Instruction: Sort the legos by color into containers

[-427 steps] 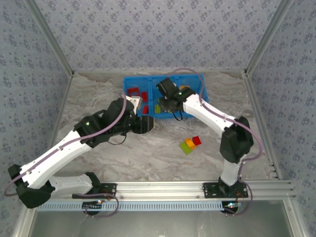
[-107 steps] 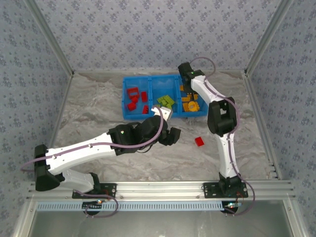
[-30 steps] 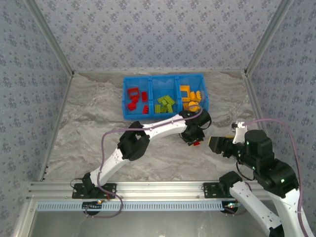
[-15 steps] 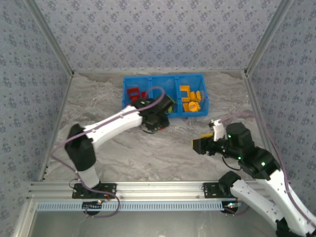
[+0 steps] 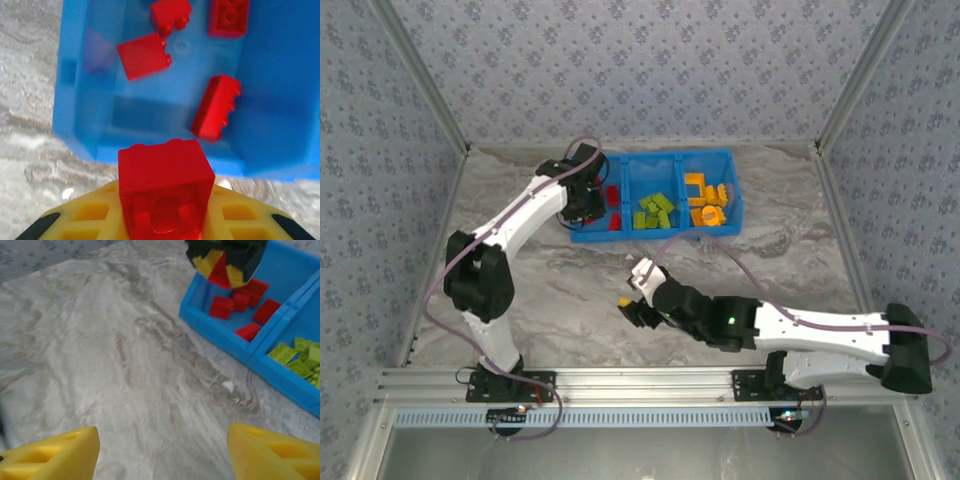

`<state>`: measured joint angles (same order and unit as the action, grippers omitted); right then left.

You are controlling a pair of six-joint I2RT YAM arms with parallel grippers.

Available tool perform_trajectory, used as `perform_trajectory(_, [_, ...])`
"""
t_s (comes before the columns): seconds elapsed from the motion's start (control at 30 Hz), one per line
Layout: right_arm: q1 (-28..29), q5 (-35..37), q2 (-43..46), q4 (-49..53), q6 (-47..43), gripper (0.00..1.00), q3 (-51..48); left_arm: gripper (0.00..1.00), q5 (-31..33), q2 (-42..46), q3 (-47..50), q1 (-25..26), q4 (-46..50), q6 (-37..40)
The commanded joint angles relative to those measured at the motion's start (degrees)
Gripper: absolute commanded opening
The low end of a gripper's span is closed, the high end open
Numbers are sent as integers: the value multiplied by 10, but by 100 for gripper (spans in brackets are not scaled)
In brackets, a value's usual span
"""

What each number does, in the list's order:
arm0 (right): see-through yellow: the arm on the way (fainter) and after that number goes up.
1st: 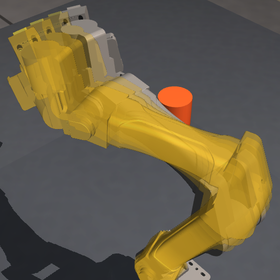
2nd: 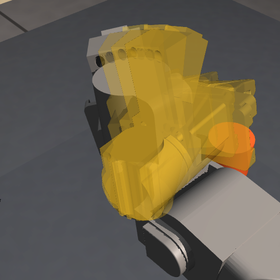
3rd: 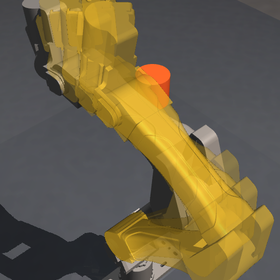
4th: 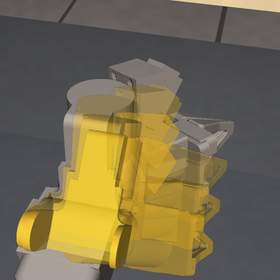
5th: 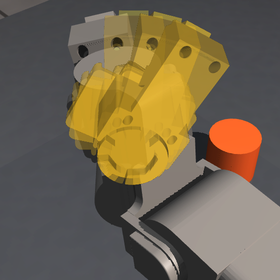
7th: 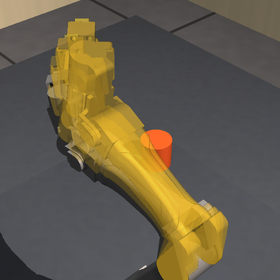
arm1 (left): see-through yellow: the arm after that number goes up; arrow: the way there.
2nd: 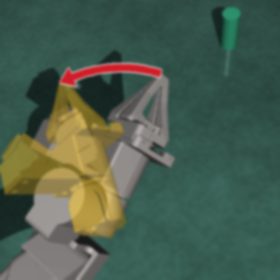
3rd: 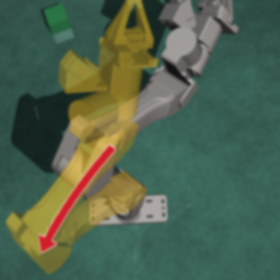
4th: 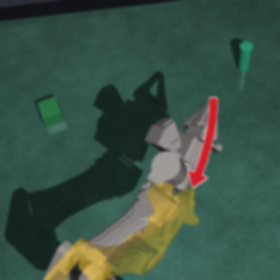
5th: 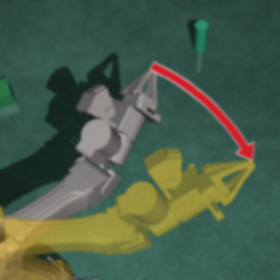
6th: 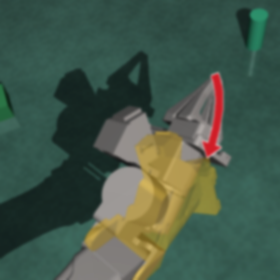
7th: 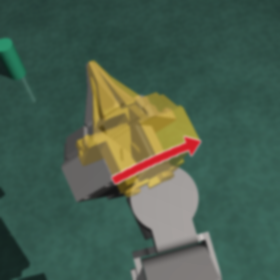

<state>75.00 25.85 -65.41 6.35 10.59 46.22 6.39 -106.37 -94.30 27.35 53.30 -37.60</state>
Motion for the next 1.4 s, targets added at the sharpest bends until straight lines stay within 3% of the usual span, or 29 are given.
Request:
perform_trajectory(0.0, [0,76,-18,-93,-12,71,8,24,-26,-47,-47,-12,-16,54])
perform_trajectory(0.23, [-16,68,-20,-74,14,72,7,26,-30,-138,-120,-20,-15,62])
perform_trajectory(0.5, [-22,69,-14,-68,29,74,5,30,-31,-180,-129,-26,-17,53])
perform_trajectory(0.7, [-26,69,-12,-72,27,78,8,52,-42,-167,-110,-27,-18,51])
perform_trajectory(0.8, [-27,74,-11,-77,24,79,9,57,-41,-140,-94,-26,-22,47])
perform_trajectory(1.1, [-29,84,-8,-94,0,82,23,59,-29,-3,-53,-26,-23,26])
perform_trajectory(1.23, [-36,92,-3,-124,-26,83,24,68,-11,113,17,-26,-38,18])
perform_trajectory(1.37, [-45,98,-1,-164,-53,85,17,83,-10,226,88,-28,-36,22])
